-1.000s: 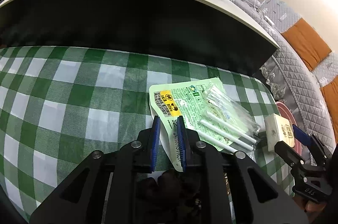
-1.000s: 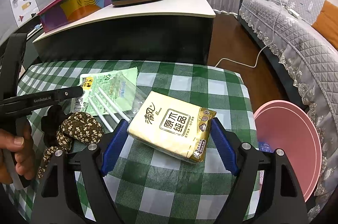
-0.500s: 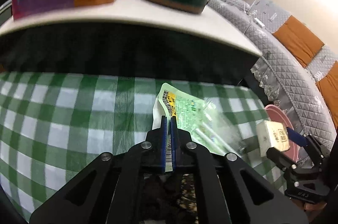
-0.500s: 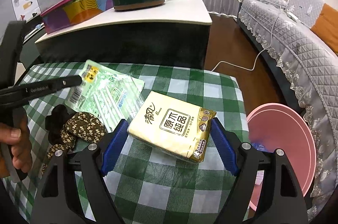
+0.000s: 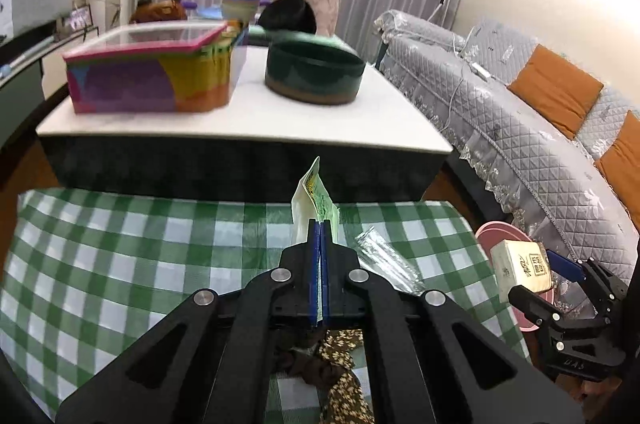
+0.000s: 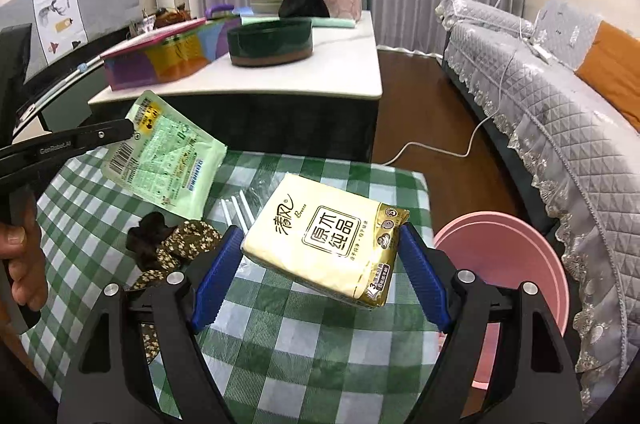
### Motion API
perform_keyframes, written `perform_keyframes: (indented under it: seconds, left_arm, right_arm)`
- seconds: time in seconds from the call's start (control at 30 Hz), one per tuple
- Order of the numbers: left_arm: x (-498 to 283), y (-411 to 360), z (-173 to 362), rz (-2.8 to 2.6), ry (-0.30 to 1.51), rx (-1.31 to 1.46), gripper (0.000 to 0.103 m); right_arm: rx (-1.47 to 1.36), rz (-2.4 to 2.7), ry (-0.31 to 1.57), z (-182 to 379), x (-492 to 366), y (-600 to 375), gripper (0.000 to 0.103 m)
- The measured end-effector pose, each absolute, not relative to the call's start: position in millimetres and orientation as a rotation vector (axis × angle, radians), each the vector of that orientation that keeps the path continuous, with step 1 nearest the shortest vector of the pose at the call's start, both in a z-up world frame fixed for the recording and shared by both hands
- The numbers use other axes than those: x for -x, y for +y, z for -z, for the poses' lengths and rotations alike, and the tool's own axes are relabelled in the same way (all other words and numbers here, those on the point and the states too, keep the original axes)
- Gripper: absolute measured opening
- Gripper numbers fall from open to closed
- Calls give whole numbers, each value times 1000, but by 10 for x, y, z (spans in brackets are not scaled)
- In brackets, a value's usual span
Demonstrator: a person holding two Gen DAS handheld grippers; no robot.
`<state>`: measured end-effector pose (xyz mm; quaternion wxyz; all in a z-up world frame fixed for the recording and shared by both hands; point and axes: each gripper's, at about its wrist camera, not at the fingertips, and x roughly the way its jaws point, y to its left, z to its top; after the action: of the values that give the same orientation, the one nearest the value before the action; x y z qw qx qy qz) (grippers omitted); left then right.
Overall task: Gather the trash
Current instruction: 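Lift the green packet and tissue pack and carry both over the pink bin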
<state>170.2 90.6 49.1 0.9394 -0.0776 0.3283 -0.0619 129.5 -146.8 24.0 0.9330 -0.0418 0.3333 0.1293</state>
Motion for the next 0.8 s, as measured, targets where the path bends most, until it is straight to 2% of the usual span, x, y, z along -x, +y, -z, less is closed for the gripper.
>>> perform_keyframes:
  seconds: [0.4,0.8]
  left_arm:
    - [-1380,764,-788,162,609,134,0]
    - [-1354,531,-680,185,635,97,0]
  right_arm:
    - [134,-229,613,-700,-1140,-1799,78]
    - [102,-162,603,-618,-1157,-2194,78]
